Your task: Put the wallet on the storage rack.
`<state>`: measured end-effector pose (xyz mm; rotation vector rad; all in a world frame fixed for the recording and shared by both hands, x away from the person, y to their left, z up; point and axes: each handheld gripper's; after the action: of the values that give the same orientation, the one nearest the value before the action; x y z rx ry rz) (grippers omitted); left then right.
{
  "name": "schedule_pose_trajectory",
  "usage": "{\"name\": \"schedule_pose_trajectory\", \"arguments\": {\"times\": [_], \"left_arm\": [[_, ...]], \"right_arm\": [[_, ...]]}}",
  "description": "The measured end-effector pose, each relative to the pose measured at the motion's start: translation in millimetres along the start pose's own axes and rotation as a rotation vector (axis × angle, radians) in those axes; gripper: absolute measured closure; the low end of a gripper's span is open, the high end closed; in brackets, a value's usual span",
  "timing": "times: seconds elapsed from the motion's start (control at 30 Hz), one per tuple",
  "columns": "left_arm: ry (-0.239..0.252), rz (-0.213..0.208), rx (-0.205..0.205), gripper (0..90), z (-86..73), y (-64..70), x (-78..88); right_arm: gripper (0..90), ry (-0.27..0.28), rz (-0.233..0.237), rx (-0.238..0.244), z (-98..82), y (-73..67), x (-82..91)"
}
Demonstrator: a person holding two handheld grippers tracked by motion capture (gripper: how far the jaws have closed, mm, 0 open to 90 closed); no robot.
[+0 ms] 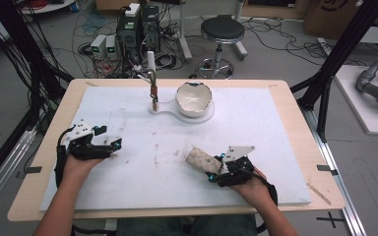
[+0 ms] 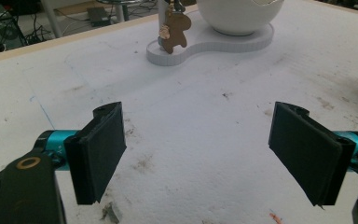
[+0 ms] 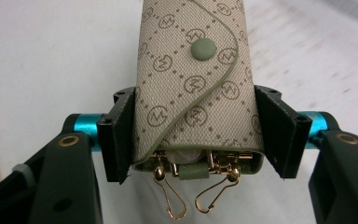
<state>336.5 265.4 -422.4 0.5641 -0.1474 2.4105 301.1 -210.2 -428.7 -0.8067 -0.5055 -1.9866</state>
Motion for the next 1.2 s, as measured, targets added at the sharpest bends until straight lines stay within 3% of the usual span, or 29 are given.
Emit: {"name": "schedule_pose_trajectory", "arguments": {"times": [0.23, 0.4, 0.63, 1.2], "left_arm": [[0.007, 0.006, 0.009, 18.6, -0.2, -2.3, 1.1], [0.000, 0.007, 0.003, 18.6, -0.9, -2.4, 1.7], [0.010, -0.002, 0.001, 18.6, -0.3, 0.1, 2.1], [0.013, -0.024, -0.001, 18.6, 1.2, 1.9, 2.2]], "right_arm": [[36.0, 0.058, -0.036, -0.037, 11.1, 13.0, 9.6], [35.9, 0.097, -0.090, -0.065, 30.0, 33.1, 18.4], [35.9, 0.093, -0.121, -0.059, 46.5, 47.3, 19.8], [35.8, 0.051, -0.171, -0.018, 107.8, 77.5, 9.7]]}}
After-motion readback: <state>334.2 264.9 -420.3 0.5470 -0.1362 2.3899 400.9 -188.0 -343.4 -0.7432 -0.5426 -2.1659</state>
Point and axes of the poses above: each handheld gripper's, and its own axes: x roughly backward along the jaws, z roughly out of its top, y roughly to its right, and after that the axes turned 3 degrees about -y, right-handed
